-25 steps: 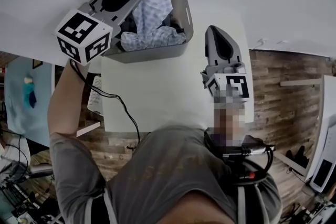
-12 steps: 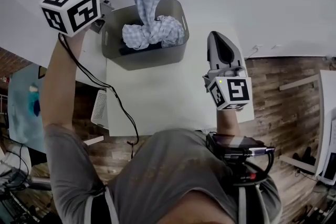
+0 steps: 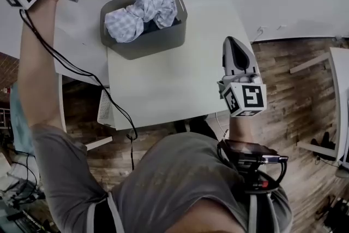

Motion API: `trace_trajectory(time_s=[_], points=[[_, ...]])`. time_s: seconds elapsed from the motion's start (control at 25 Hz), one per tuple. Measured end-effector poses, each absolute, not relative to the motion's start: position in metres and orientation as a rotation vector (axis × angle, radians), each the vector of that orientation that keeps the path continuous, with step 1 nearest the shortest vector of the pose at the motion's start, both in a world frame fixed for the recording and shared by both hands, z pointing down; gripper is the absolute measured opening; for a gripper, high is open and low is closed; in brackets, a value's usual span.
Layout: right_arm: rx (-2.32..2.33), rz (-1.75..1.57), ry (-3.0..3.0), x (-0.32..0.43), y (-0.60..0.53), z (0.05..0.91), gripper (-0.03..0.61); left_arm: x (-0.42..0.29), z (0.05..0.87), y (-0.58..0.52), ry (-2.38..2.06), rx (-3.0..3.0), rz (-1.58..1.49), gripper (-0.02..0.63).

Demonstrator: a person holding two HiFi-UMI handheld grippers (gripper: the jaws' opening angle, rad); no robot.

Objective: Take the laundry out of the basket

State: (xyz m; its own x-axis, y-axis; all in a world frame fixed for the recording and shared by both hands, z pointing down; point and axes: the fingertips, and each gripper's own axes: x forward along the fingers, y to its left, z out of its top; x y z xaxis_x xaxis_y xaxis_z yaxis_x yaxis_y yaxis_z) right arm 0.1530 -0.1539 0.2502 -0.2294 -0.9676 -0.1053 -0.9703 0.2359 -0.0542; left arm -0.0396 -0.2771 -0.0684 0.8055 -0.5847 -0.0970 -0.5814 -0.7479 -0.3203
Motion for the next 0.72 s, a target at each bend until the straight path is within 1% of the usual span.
trace_trajectory(time_s=[0.12,0.52,0.72], points=[[-1.870,0.036,2.367,0.162,-0.137,0.255,0.008,-0.030,-0.067,-0.251,0.900,-2.651,-0.005,0.015],[-1.724,0.131,2.443,0.197,-0.083,0.222,0.008,0.008,-0.063,-0.155,0.941,-2.614,0.002,0.015],[-1.696,0.122,2.499,0.211,-0.056,0.233,0.008,0.020,-0.047,-0.116,0.986,-2.628,0.040,0.015]])
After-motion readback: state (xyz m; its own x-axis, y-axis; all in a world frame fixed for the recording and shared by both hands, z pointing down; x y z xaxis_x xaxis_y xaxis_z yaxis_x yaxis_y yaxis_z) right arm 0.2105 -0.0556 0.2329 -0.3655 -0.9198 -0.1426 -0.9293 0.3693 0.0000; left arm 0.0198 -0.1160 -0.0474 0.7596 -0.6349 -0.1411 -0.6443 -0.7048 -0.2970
